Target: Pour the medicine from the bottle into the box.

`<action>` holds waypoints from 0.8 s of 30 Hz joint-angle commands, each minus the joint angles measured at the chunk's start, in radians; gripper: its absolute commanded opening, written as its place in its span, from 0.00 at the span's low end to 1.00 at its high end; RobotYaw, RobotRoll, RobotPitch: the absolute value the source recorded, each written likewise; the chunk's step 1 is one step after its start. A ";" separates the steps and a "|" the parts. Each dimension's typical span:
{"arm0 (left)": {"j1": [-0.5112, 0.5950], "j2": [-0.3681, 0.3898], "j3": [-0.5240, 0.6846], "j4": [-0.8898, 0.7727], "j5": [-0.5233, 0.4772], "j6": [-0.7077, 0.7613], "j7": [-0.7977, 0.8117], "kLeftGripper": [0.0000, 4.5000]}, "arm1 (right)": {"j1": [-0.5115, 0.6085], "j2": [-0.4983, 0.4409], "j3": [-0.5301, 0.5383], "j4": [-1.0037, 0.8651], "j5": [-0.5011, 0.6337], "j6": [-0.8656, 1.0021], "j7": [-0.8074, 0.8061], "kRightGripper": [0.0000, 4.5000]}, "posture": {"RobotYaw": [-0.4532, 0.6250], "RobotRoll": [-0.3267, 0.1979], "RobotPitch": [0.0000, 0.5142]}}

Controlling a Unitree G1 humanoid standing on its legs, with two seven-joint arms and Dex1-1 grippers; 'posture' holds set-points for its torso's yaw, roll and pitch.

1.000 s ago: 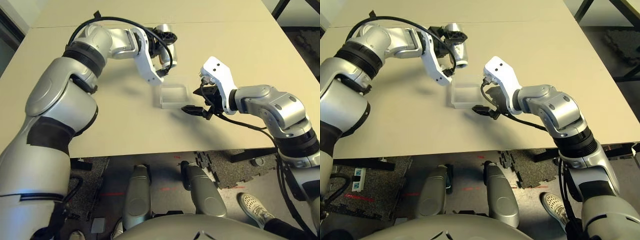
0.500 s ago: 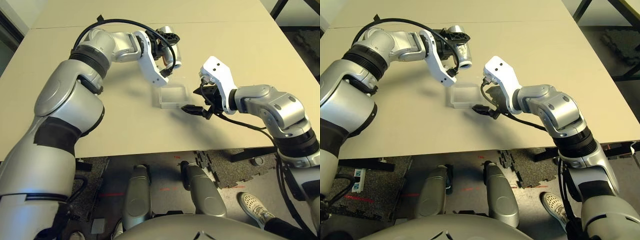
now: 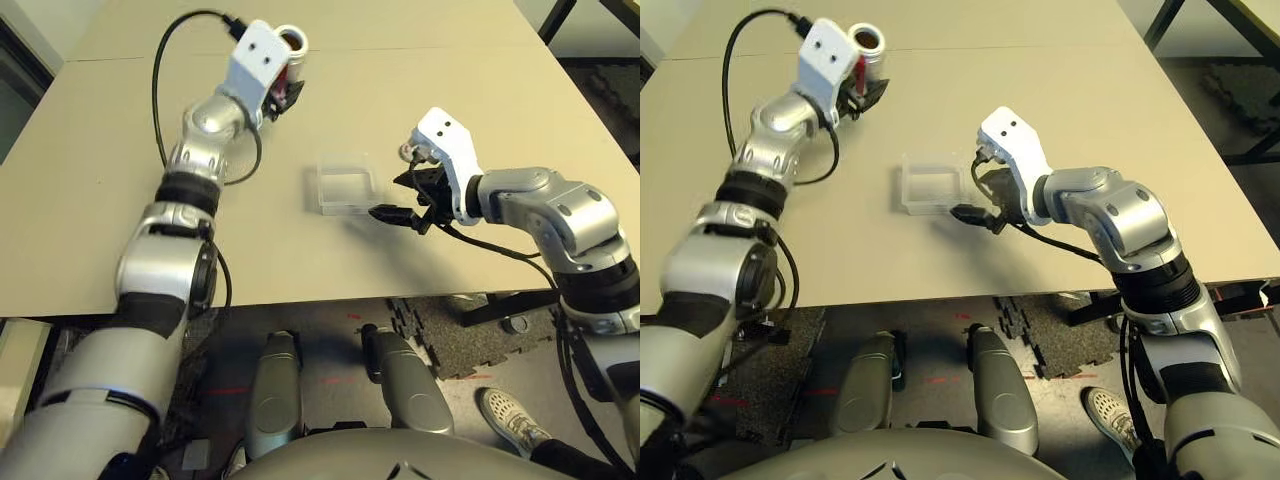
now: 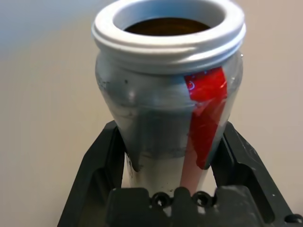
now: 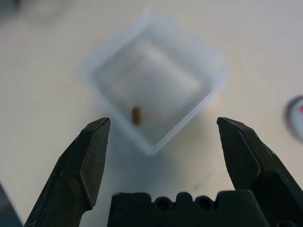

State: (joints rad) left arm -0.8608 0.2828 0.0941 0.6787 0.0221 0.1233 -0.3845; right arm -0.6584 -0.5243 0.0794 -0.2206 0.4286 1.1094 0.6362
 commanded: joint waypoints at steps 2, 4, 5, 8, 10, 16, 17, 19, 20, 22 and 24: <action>0.088 -0.038 0.116 -0.186 -0.094 0.167 0.156 0.62 | -0.012 0.060 -0.135 0.063 -0.017 -0.079 -0.114 1.00 | 0.49 0.62 0.38; 0.127 -0.046 0.121 -0.227 -0.096 0.193 0.186 0.62 | -0.025 0.101 -0.184 0.100 -0.033 -0.124 -0.182 1.00 | 0.49 0.62 0.39; 0.140 -0.049 0.120 -0.239 -0.098 0.204 0.194 0.62 | -0.031 0.118 -0.201 0.117 -0.041 -0.153 -0.210 1.00 | 0.49 0.62 0.39; 0.151 -0.035 0.100 -0.232 -0.086 0.202 0.192 0.62 | -0.055 0.181 -0.273 0.193 -0.071 -0.241 -0.326 1.00 | 0.49 0.62 0.39; 0.147 -0.029 0.096 -0.211 -0.085 0.194 0.192 0.62 | -0.058 0.207 -0.302 0.244 -0.106 -0.315 -0.399 1.00 | 0.49 0.62 0.39; 0.139 -0.028 0.086 -0.136 -0.087 0.167 0.185 0.62 | -0.040 0.292 -0.388 0.313 -0.112 -0.419 -0.548 1.00 | 0.48 0.62 0.40; 0.137 -0.028 0.083 -0.123 -0.086 0.160 0.184 0.62 | -0.039 0.294 -0.392 0.320 -0.117 -0.433 -0.558 1.00 | 0.48 0.62 0.40; 0.134 -0.027 0.083 -0.086 -0.089 0.139 0.183 0.62 | -0.034 0.298 -0.397 0.329 -0.126 -0.459 -0.575 1.00 | 0.47 0.62 0.40; 0.133 -0.026 0.082 -0.066 -0.088 0.122 0.180 0.62 | -0.030 0.298 -0.398 0.330 -0.126 -0.468 -0.581 1.00 | 0.47 0.62 0.40; 0.131 -0.025 0.086 -0.030 -0.093 0.090 0.173 0.62 | -0.021 0.296 -0.396 0.327 -0.124 -0.477 -0.587 1.00 | 0.46 0.62 0.40; 0.129 -0.022 0.086 -0.002 -0.095 0.069 0.171 0.62 | -0.011 0.292 -0.393 0.319 -0.122 -0.479 -0.592 1.00 | 0.46 0.62 0.40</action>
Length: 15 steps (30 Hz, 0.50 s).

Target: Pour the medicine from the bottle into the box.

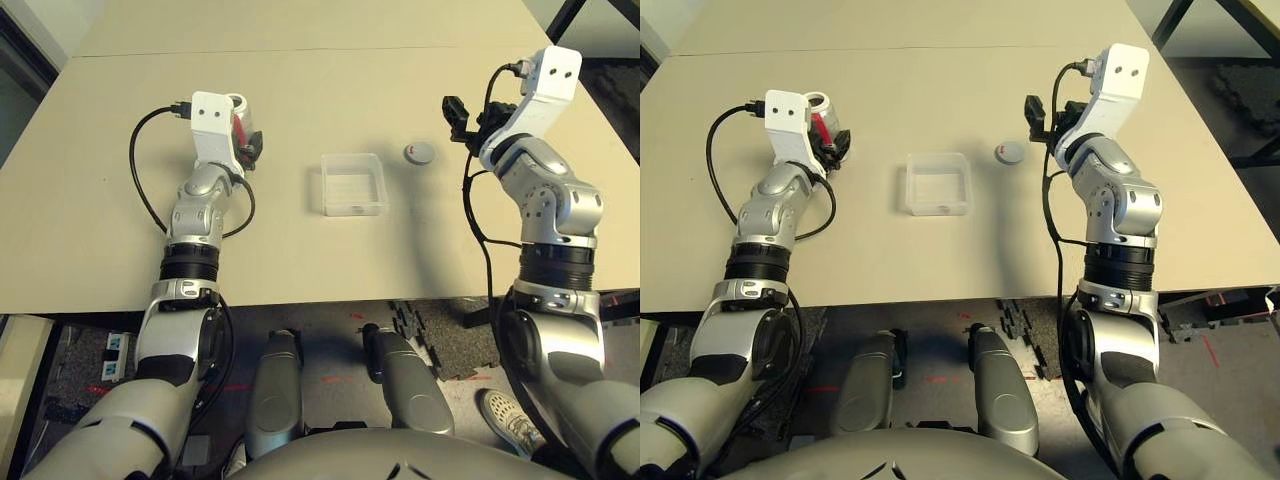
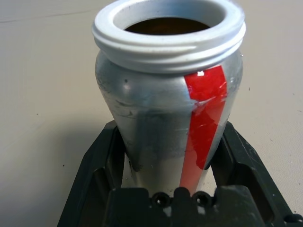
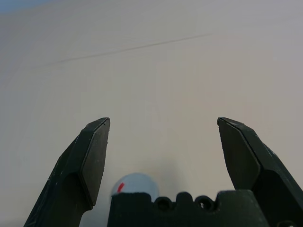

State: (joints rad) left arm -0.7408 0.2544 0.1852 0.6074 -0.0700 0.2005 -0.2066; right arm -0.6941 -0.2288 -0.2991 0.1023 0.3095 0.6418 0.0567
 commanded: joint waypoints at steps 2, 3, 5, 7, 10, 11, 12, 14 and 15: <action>0.009 0.010 -0.010 0.087 0.000 -0.023 -0.009 0.62 | 0.032 -0.006 -0.014 -0.012 -0.001 -0.014 -0.018 1.00 | 0.46 0.62 0.41; 0.010 0.010 -0.012 0.093 0.000 -0.029 -0.009 0.62 | 0.034 -0.006 -0.015 -0.015 -0.001 -0.015 -0.021 1.00 | 0.46 0.62 0.41; 0.012 0.012 -0.017 0.099 0.004 -0.042 -0.010 0.62 | 0.037 -0.008 -0.015 -0.018 0.001 -0.014 -0.023 1.00 | 0.45 0.62 0.41; 0.012 0.014 -0.022 0.101 0.008 -0.061 -0.008 0.62 | 0.038 -0.011 -0.011 -0.019 0.004 -0.012 -0.020 1.00 | 0.45 0.62 0.41; 0.011 0.017 -0.030 0.105 0.013 -0.093 -0.008 0.62 | 0.040 -0.018 -0.003 -0.019 -0.001 -0.016 -0.014 1.00 | 0.46 0.62 0.41; 0.010 0.019 -0.032 0.105 0.015 -0.107 -0.006 0.69 | 0.041 -0.021 0.003 -0.018 -0.004 -0.017 -0.009 1.00 | 0.46 0.62 0.41; 0.010 0.020 -0.033 0.105 0.018 -0.120 -0.003 0.77 | 0.042 -0.023 0.005 -0.018 -0.005 -0.018 -0.007 1.00 | 0.46 0.62 0.41; 0.007 0.026 -0.034 0.105 0.023 -0.142 0.004 0.88 | 0.039 -0.026 0.003 -0.014 -0.003 -0.021 -0.007 1.00 | 0.46 0.62 0.41; 0.005 0.028 -0.034 0.107 0.024 -0.147 0.005 0.95 | 0.037 -0.028 0.001 -0.012 -0.003 -0.026 -0.008 1.00 | 0.46 0.62 0.41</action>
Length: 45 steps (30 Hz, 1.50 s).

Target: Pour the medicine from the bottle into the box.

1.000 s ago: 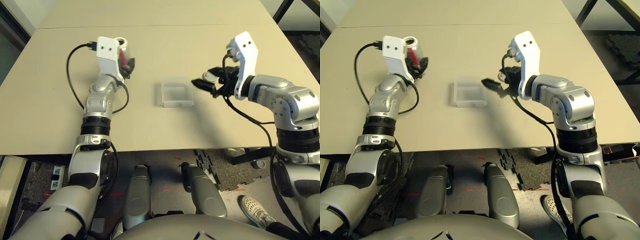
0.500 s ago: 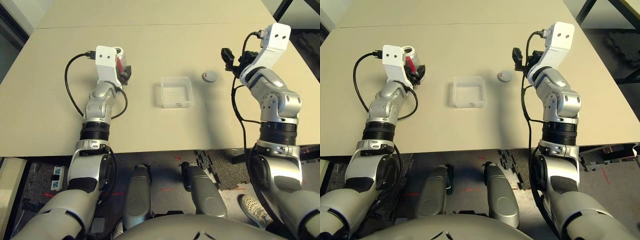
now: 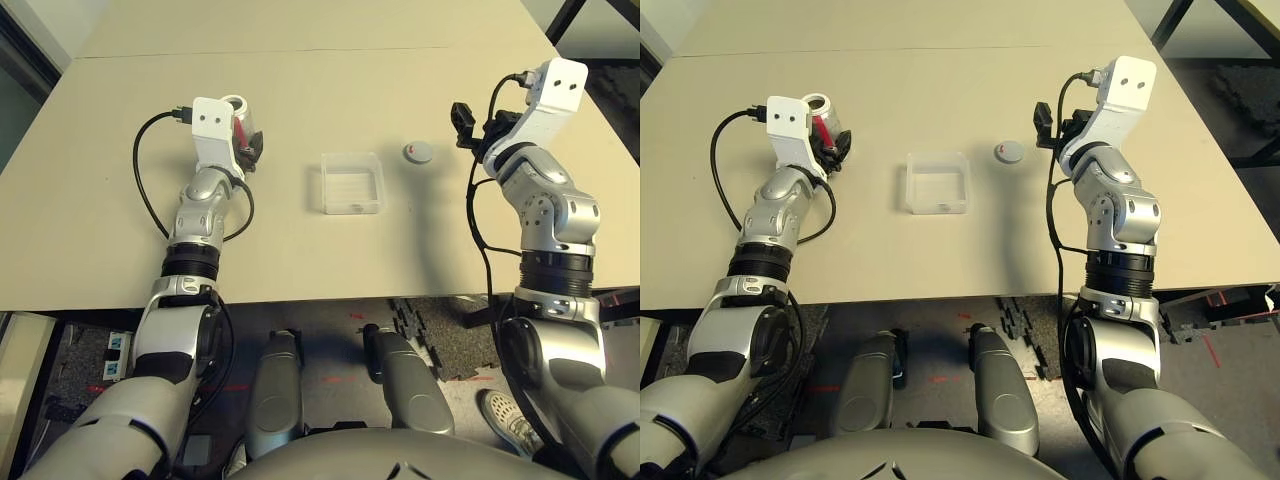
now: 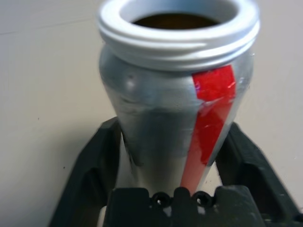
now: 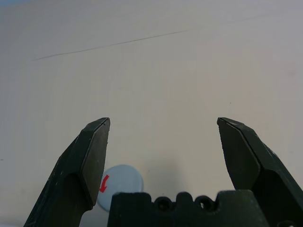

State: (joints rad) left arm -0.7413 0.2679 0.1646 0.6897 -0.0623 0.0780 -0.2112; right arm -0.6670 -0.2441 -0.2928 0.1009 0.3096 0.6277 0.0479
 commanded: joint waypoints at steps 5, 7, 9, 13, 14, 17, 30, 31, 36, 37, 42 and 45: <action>0.005 0.020 -0.012 0.032 0.014 -0.038 0.020 0.99 | 0.007 -0.021 -0.001 -0.004 -0.005 -0.022 0.004 1.00 | 0.46 0.62 0.41; 0.005 0.021 -0.012 0.033 0.011 -0.037 0.019 0.99 | 0.007 -0.022 0.001 -0.004 -0.003 -0.022 0.005 1.00 | 0.46 0.62 0.41; 0.008 0.020 -0.012 0.027 0.011 -0.039 0.021 0.99 | 0.006 -0.022 0.002 -0.004 -0.003 -0.023 0.005 1.00 | 0.46 0.62 0.41; 0.027 0.011 -0.018 -0.004 0.008 -0.028 0.020 0.99 | 0.003 -0.021 0.000 -0.002 -0.001 -0.026 0.004 1.00 | 0.46 0.62 0.41; 0.032 0.009 -0.017 -0.013 0.006 -0.025 0.020 0.99 | 0.003 -0.021 0.001 -0.002 -0.001 -0.026 0.005 1.00 | 0.47 0.62 0.41; 0.054 0.007 -0.021 -0.053 0.002 -0.011 0.013 0.99 | 0.005 -0.022 0.001 -0.004 0.000 -0.026 0.007 1.00 | 0.47 0.62 0.41; 0.245 0.034 0.012 -0.377 -0.040 0.185 0.006 0.99 | 0.009 -0.033 -0.002 -0.008 0.002 -0.019 0.015 1.00 | 0.48 0.62 0.43; 0.259 0.035 0.016 -0.395 -0.043 0.198 0.005 0.99 | 0.010 -0.035 -0.003 -0.007 0.002 -0.019 0.016 1.00 | 0.48 0.62 0.43; 0.320 0.028 0.032 -0.499 -0.063 0.260 0.003 0.99 | 0.026 -0.044 -0.012 -0.017 0.002 -0.016 0.013 1.00 | 0.49 0.62 0.44; 0.332 0.028 0.033 -0.521 -0.070 0.273 -0.001 0.99 | 0.032 -0.047 -0.013 -0.019 0.001 -0.016 0.013 1.00 | 0.49 0.62 0.44; 0.369 0.030 0.040 -0.593 -0.099 0.324 -0.016 0.99 | 0.057 -0.067 -0.021 -0.011 0.000 -0.022 0.016 1.00 | 0.49 0.62 0.45; 0.385 0.061 0.069 -0.624 -0.128 0.343 -0.041 0.99 | 0.070 -0.076 -0.030 -0.012 0.000 -0.025 0.012 1.00 | 0.48 0.62 0.45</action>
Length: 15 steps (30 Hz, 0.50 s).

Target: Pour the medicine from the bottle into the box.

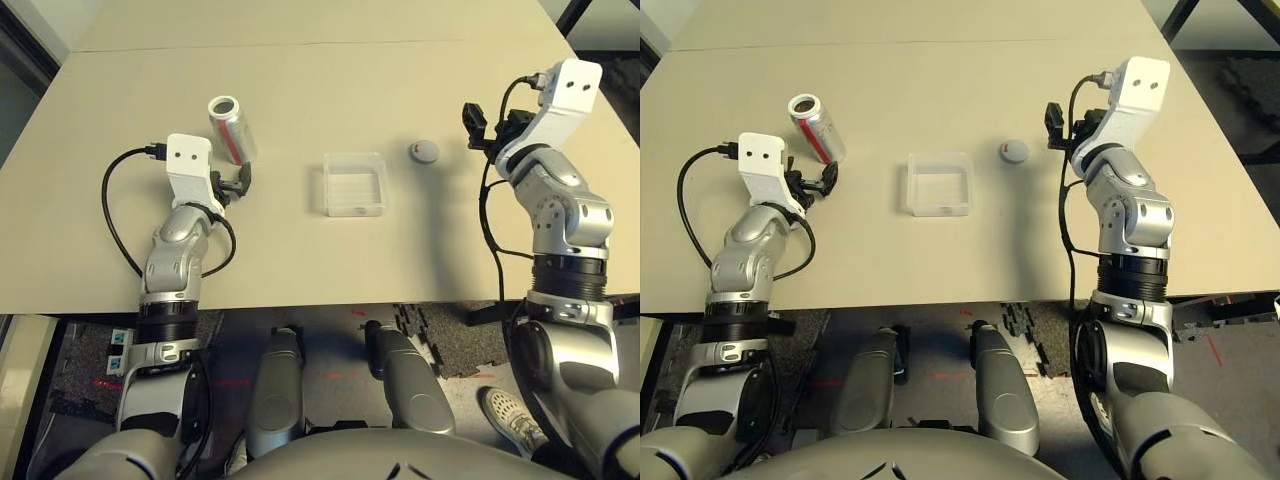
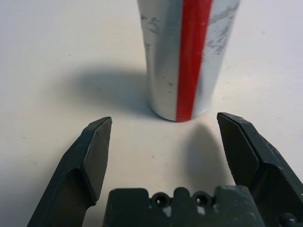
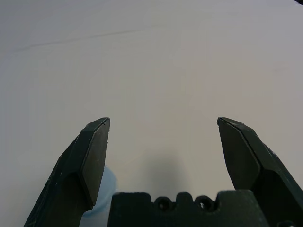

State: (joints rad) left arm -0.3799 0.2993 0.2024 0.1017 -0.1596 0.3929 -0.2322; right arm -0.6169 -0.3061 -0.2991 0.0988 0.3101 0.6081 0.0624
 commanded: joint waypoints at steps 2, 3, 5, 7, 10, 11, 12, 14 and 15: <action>0.022 0.061 0.068 -0.032 -0.050 0.027 -0.030 0.99 | 0.031 -0.028 -0.029 0.000 -0.011 -0.025 -0.003 1.00 | 0.49 0.62 0.46; 0.012 0.085 0.095 -0.009 -0.062 0.018 -0.036 0.99 | 0.039 -0.039 -0.030 0.013 -0.022 -0.048 0.000 1.00 | 0.49 0.62 0.46; -0.014 0.126 0.140 0.040 -0.079 -0.002 -0.037 0.99 | 0.050 -0.057 -0.040 0.044 -0.032 -0.090 0.002 1.00 | 0.49 0.62 0.47; -0.042 0.162 0.172 0.089 -0.089 -0.025 -0.038 0.99 | 0.053 -0.068 -0.057 0.081 -0.032 -0.126 0.005 1.00 | 0.49 0.62 0.47; -0.101 0.229 0.240 0.215 -0.105 -0.073 -0.039 0.99 | 0.059 -0.083 -0.070 0.145 -0.044 -0.190 0.008 1.00 | 0.50 0.62 0.47; -0.120 0.250 0.257 0.263 -0.108 -0.094 -0.038 0.99 | 0.061 -0.091 -0.073 0.170 -0.049 -0.213 0.008 1.00 | 0.50 0.62 0.47; -0.135 0.269 0.266 0.307 -0.106 -0.115 -0.038 0.99 | 0.062 -0.099 -0.079 0.200 -0.055 -0.239 0.010 1.00 | 0.51 0.62 0.46; -0.172 0.308 0.283 0.415 -0.101 -0.167 -0.035 0.99 | 0.066 -0.119 -0.097 0.276 -0.069 -0.309 0.000 1.00 | 0.52 0.62 0.45; -0.188 0.322 0.289 0.462 -0.099 -0.191 -0.034 0.99 | 0.066 -0.127 -0.104 0.309 -0.073 -0.339 -0.006 1.00 | 0.52 0.62 0.45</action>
State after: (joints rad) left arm -0.5635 0.6065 0.4692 0.4936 -0.2590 0.2377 -0.2702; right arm -0.5696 -0.4206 -0.3712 0.3598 0.2502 0.3187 0.0672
